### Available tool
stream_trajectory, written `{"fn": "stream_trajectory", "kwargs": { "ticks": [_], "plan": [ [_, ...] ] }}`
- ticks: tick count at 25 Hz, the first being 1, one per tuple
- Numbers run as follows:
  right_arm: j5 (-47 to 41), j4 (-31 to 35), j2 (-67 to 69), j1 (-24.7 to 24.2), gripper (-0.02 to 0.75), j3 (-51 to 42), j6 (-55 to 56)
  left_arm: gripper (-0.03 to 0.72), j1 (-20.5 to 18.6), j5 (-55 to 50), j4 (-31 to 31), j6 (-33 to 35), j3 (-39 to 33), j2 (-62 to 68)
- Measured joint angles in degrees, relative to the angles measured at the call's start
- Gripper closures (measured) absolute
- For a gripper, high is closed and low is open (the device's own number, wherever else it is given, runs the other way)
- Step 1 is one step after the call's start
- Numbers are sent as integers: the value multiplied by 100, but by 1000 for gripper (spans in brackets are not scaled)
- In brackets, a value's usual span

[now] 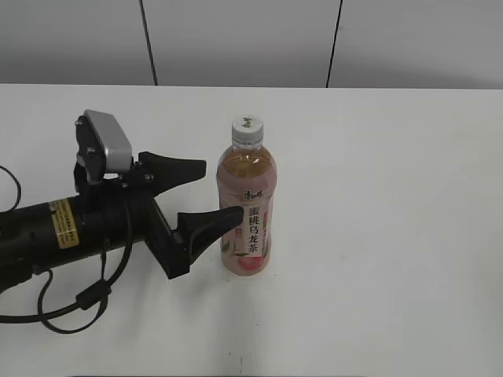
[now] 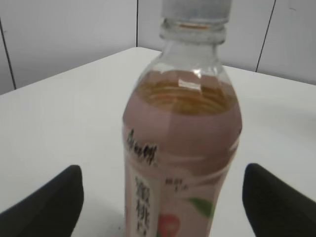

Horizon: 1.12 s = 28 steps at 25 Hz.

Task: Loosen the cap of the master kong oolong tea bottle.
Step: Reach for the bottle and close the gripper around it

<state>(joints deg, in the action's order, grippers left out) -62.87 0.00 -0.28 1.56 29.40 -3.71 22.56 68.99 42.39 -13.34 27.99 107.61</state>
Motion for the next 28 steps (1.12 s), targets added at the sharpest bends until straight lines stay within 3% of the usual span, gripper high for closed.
{"fn": "stream_trajectory", "kwargs": {
  "ticks": [4,10,20,28],
  "plan": [
    [0,0,0,0,183,0,0,102,355,0,69,0,291,1],
    [0,0,0,0,183,0,0,102,954,-351,-462,0,601,6],
    [0,0,0,0,183,0,0,102,986,-689,-937,0,668,204],
    [0,0,0,0,183,0,0,103,986,-55,-1374,0,689,1034]
  ]
}}
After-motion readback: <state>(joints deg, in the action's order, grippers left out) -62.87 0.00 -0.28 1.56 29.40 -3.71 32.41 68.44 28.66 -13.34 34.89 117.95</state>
